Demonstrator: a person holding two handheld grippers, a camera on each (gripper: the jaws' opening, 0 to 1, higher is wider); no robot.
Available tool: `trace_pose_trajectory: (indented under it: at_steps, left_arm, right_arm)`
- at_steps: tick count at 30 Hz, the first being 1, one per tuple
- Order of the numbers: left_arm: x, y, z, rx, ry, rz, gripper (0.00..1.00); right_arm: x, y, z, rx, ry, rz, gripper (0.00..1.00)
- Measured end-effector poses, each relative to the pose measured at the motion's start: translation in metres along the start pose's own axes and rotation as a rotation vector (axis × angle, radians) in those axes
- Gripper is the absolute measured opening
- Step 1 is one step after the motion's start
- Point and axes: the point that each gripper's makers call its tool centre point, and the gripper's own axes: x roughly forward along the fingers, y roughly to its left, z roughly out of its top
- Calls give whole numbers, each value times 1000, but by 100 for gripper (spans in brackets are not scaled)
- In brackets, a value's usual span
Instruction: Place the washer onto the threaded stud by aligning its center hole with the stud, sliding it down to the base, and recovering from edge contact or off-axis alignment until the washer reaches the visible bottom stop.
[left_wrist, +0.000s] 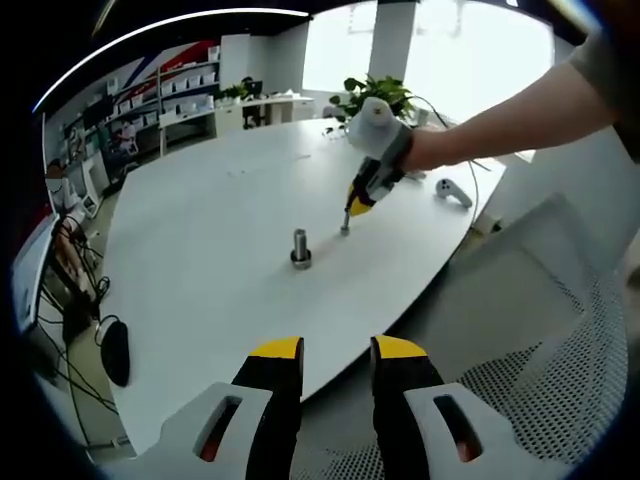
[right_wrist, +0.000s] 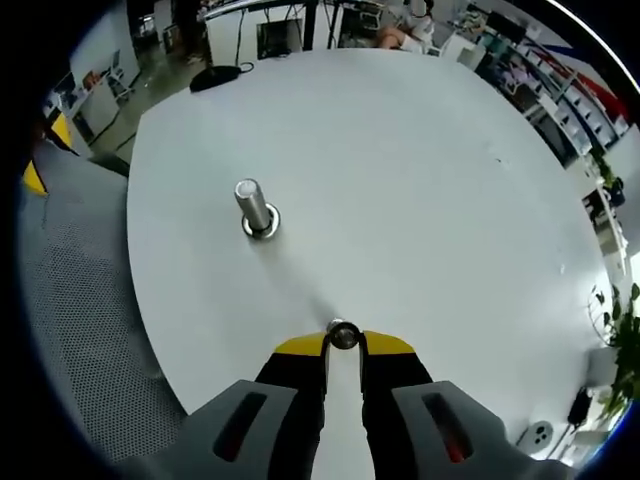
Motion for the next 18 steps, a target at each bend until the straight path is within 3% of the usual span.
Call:
trace_pose_trajectory:
  at_steps: [11, 18]
  left_arm:
    - [0, 0, -1, -1, 7, 3, 25]
    - [0, 0, -1, -3, 8, 1, 25]
  right_arm:
    - [25, 10, -11, 51, 42, 56, 14]
    - [31, 13, -14, 31, 42, 42, 14]
